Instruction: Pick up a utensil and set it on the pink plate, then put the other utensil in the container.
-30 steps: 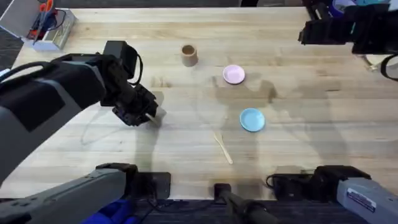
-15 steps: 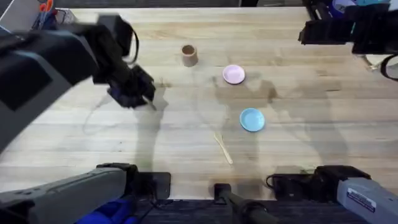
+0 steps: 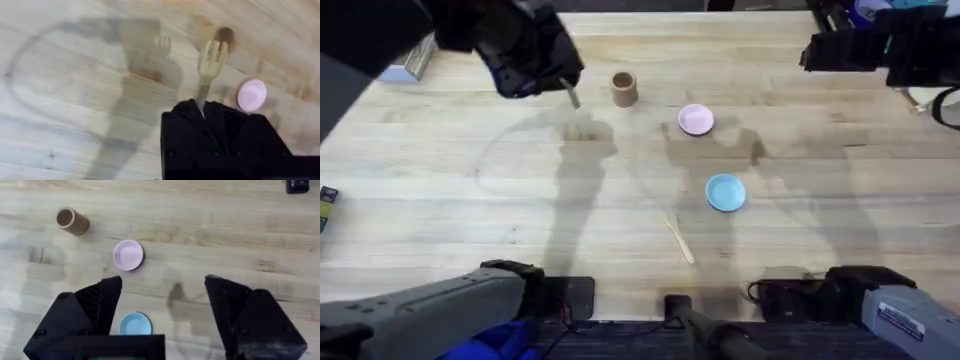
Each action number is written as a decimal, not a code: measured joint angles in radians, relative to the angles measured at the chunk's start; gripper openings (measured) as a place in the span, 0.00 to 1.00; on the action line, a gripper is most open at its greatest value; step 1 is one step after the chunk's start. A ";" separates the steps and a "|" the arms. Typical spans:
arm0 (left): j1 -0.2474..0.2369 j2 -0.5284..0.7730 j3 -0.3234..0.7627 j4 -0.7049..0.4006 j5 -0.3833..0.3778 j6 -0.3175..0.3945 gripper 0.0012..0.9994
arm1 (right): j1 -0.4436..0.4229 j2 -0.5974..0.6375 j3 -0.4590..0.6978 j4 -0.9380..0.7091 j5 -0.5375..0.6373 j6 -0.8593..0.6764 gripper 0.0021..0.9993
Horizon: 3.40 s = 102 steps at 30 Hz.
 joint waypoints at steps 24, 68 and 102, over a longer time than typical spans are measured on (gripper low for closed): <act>-0.402 0.505 0.455 -0.064 -0.003 0.249 0.04 | 0.000 0.000 0.000 -0.027 0.000 0.000 1.00; -0.448 0.774 0.456 0.111 0.106 0.262 0.04 | 0.000 -0.066 0.000 -0.033 0.000 0.000 1.00; -0.448 0.774 0.456 0.080 0.106 0.281 0.04 | 0.000 -0.066 0.000 -0.026 0.000 0.000 1.00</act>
